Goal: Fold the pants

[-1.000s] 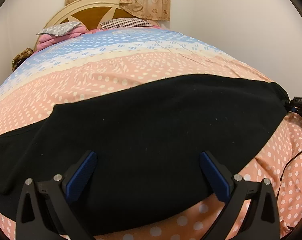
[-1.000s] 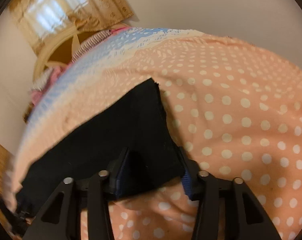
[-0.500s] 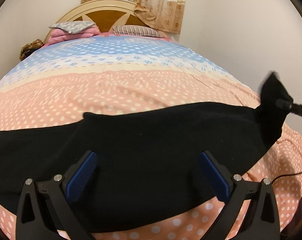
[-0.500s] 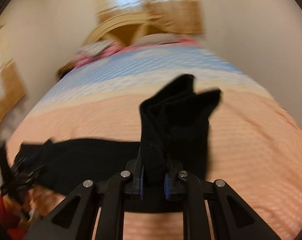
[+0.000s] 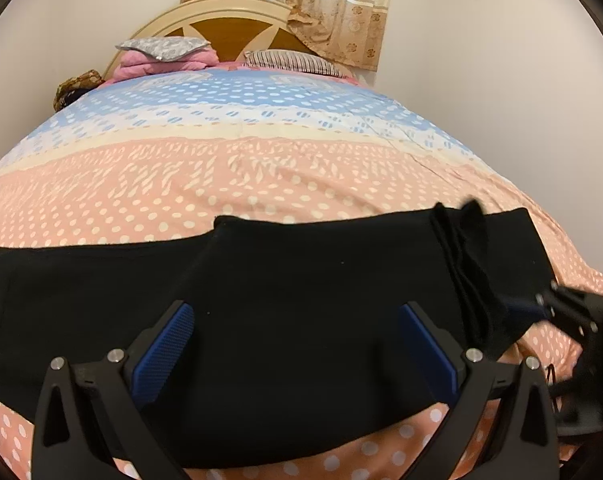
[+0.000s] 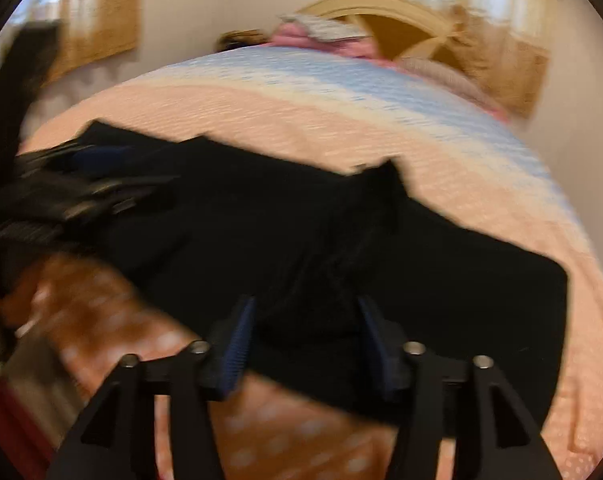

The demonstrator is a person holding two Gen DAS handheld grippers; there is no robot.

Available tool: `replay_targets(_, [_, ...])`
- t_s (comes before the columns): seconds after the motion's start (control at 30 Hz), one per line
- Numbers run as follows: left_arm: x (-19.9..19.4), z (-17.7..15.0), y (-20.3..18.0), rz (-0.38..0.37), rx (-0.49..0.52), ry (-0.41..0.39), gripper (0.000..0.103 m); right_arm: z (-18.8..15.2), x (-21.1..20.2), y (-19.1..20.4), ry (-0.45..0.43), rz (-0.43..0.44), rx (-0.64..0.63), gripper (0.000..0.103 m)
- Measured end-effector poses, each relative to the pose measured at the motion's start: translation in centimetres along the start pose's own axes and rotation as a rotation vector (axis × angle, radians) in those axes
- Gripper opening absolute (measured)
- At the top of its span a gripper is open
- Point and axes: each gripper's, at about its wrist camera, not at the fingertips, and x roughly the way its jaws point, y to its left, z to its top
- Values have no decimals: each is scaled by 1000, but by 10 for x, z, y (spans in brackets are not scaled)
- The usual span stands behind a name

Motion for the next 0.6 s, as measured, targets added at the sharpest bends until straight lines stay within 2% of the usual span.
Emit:
replay_targets(0.1, [5, -1, 0, -1, 0, 14, 103, -5, -14, -13, -5, 163, 33, 59])
replay_targets(0.17, [5, -3, -3, -2, 7, 18, 103, -4, -26, -33, -38, 278, 133, 58])
replay_targets(0.23, [5, -3, -6, -3, 16, 18, 103, -2, -40, -69, -135, 364, 287, 58])
replay_targets(0.27, [5, -3, -7, -1, 18, 17, 103, -2, -45, -82, -175, 373, 341, 58])
replay_targets(0.3, [4, -4, -8, 0, 20, 17, 103, -1, -48, -102, -226, 364, 418, 49])
replay_targets(0.33, [5, -3, -9, -1, 20, 17, 103, -1, -48, -114, -241, 338, 466, 38])
replay_targets(0.37, [5, -4, -10, -3, 19, 19, 103, 2, -42, -125, -229, 293, 495, 16])
replay_targets(0.4, [5, -4, -10, -4, 18, 22, 103, 6, -32, -130, -199, 233, 502, 9])
replay_targets(0.47, [6, -5, -13, -12, 16, 34, 103, 14, -12, -130, -165, 204, 483, 9])
replay_targets(0.6, [0, -4, -24, 7, 60, 22, 103, 41, 34, -102, -100, 191, 383, 9])
